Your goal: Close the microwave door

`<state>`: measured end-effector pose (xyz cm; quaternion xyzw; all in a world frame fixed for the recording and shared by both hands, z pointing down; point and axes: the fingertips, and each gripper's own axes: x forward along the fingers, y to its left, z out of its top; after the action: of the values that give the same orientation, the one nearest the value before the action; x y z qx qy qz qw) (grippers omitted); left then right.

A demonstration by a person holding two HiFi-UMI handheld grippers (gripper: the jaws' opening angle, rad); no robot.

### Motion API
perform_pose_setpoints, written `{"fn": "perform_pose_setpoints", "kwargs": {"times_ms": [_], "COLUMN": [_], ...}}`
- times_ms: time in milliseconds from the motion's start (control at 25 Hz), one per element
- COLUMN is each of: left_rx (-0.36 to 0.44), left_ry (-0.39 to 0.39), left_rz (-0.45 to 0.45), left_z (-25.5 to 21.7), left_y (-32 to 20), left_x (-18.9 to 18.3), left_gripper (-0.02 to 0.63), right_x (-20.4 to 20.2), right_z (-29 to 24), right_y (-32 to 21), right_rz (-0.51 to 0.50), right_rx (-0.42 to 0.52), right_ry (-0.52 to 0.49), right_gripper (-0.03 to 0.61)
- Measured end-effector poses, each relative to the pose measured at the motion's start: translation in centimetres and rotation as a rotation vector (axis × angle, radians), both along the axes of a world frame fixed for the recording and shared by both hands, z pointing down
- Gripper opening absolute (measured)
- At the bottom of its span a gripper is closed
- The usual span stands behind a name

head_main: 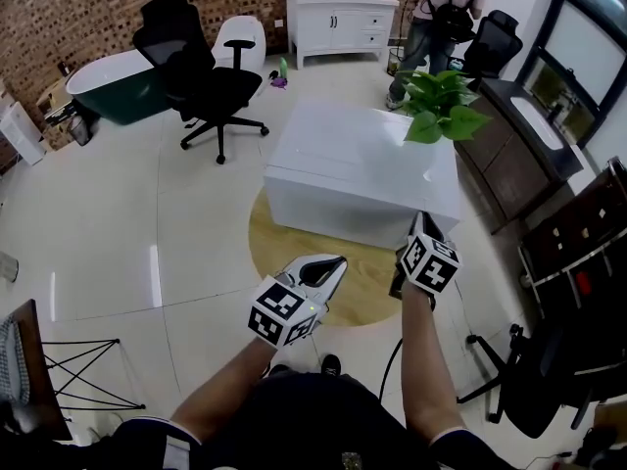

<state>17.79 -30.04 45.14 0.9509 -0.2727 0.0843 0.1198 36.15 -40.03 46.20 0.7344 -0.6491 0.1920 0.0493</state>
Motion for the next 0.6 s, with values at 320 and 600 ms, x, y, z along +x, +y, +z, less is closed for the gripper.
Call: {"fn": "perform_pose_setpoints", "kwargs": {"times_ms": [320,600], "left_rx": [0.007,0.028], "left_ry": [0.004,0.008], "left_rz": [-0.002,0.025], "left_z": [-0.5,-1.3], "left_y": [0.4,0.4], "left_x": [-0.8,-0.4], "left_gripper": [0.012,0.012], "right_x": [-0.4,-2.9], "right_z": [-0.2,-2.3], "right_y": [0.8,4.0], "right_rz": [-0.039,-0.161], "right_rx": [0.018,0.127], "right_ry": [-0.002,0.072], "right_gripper": [0.028,0.002]}}
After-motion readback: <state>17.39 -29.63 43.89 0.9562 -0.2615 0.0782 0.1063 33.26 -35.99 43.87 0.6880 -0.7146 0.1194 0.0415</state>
